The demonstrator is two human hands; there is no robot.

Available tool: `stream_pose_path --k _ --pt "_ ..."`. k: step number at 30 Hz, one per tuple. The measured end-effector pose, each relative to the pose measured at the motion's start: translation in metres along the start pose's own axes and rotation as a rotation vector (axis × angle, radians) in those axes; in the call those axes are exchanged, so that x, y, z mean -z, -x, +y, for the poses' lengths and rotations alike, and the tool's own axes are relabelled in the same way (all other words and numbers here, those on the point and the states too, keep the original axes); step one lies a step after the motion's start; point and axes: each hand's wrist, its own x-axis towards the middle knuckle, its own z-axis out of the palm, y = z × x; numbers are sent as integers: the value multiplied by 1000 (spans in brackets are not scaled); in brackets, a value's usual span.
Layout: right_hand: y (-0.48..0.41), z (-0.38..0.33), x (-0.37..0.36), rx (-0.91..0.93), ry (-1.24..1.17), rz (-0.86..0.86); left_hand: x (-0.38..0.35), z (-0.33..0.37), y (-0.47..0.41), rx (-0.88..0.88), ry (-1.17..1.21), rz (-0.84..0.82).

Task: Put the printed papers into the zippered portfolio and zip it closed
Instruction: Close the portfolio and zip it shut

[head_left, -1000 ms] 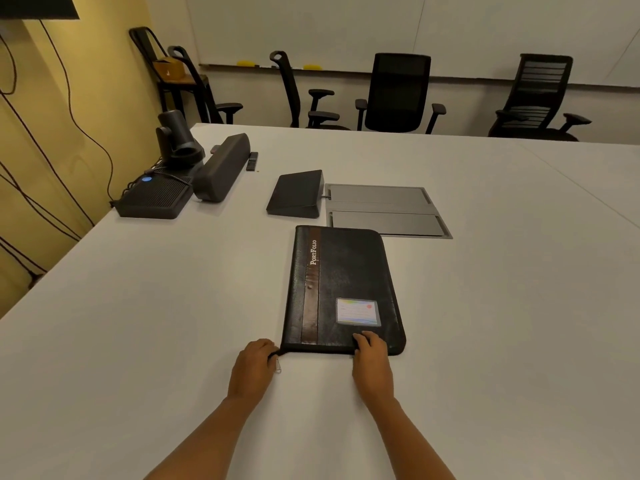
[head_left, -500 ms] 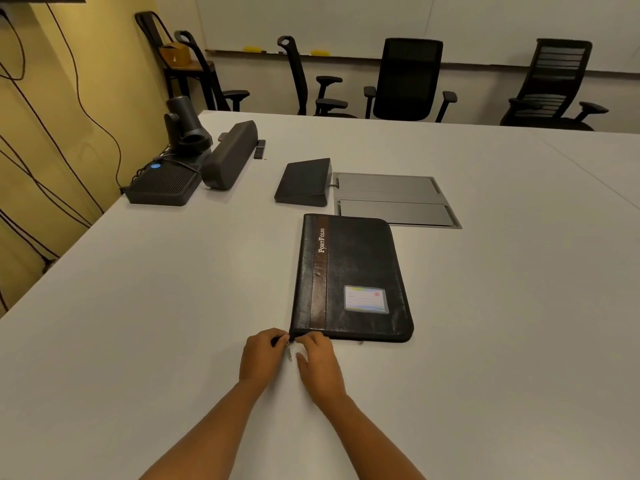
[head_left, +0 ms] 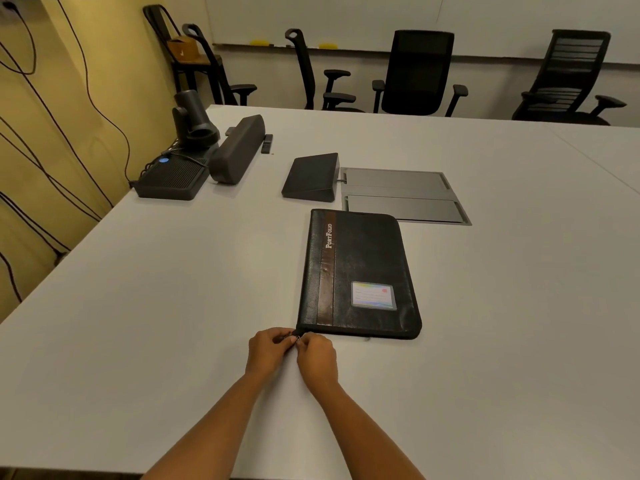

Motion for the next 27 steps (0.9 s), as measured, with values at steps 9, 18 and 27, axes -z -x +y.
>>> stream_pose_path --k 9,18,27 --pt "-9 6 8 -104 -28 129 8 6 -5 -124 -197 39" --pt "-6 40 32 -187 -96 353 7 7 -6 -154 -278 42" --pt "-10 52 42 -114 -54 287 -18 27 -11 -505 -580 -76"
